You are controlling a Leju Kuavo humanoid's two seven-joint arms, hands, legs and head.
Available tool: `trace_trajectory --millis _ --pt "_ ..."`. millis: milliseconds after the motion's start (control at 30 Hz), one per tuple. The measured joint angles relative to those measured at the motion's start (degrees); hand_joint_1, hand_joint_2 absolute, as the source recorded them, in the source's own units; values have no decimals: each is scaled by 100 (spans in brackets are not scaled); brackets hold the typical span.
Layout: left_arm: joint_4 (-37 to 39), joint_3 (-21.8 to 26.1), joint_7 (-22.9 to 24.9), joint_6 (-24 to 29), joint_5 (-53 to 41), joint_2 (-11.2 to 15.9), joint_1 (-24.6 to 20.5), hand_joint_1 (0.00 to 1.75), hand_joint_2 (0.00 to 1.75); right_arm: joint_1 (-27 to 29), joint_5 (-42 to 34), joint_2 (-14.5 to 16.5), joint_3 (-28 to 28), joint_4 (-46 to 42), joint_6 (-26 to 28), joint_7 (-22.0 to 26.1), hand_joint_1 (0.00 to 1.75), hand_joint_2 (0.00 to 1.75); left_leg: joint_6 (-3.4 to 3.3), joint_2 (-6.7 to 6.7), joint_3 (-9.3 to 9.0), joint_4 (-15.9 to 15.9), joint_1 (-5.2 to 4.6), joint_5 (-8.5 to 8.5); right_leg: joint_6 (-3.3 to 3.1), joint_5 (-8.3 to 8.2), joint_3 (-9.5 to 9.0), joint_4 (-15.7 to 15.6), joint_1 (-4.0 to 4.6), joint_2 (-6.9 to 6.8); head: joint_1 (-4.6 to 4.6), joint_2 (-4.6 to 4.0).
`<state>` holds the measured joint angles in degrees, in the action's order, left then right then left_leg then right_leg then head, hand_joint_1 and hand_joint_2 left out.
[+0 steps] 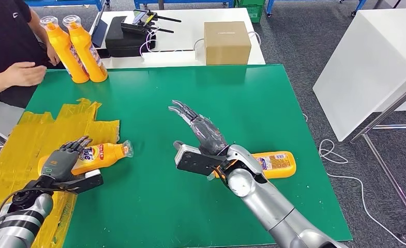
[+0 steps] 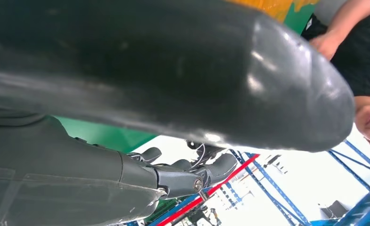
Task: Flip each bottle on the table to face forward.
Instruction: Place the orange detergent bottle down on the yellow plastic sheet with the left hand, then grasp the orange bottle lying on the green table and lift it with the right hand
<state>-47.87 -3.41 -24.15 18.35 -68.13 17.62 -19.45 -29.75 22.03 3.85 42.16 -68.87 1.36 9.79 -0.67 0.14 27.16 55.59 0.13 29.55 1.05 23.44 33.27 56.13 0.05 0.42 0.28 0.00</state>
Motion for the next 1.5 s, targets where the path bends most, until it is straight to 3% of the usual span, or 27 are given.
trace_trajectory --millis 433,567,700,967,1067,1233,1300,1367,1500 --pt "-11 -85 257 472 42 -13 5 0 0 -2 7 -1 -3 0 -24 -2 0 0 0 0 -2 0 0 0 0 0 1 -1 1 0 0 0" --pt "-271 117 -123 1072 860 -159 69 0 0 13 45 -15 -8 0 -4 -14 0 0 0 0 -2 1 -1 0 0 0 1 -1 3 0 0 0" --pt "-986 706 -771 1238 2611 -510 207 0 0 117 139 -20 -5 -14 101 -16 0 0 -1 5 1 0 1 1 0 0 0 -1 -1 2 1 0" --pt "-1925 1694 -1399 621 4083 -772 466 0 0 217 266 205 26 -7 227 -90 0 0 0 11 4 -2 7 1 -1 0 1 1 2 7 1 0" --pt "-2264 1995 -1561 -115 4927 -797 624 0 0 202 276 413 53 37 330 -140 0 0 1 29 -4 -2 11 2 -1 0 3 1 8 21 -2 0" --pt "-2863 2210 -1496 -2019 5558 -1023 823 0 0 211 309 530 101 92 480 -178 0 0 2 -1 -5 -1 5 0 -2 2 1 -2 12 -3 -1 0" --pt "-3116 2165 -1342 -2423 5577 -1177 904 0 0 275 337 413 65 48 498 -159 0 87 1 -1 -6 -1 -1 0 -2 2 -3 -4 8 -5 0 0" --pt "-3360 2043 -1173 -2487 5541 -1335 971 0 0 440 401 194 -43 -83 497 -92 0 175 -1 -3 -9 0 -4 1 -2 1 -11 -13 4 -7 0 0" --pt "-3771 1613 -895 -2309 5525 -1544 1090 0 0 1050 763 -367 -394 -528 469 36 0 175 -6 -20 -2 1 -5 5 0 1 -21 -27 -5 -23 2 0"
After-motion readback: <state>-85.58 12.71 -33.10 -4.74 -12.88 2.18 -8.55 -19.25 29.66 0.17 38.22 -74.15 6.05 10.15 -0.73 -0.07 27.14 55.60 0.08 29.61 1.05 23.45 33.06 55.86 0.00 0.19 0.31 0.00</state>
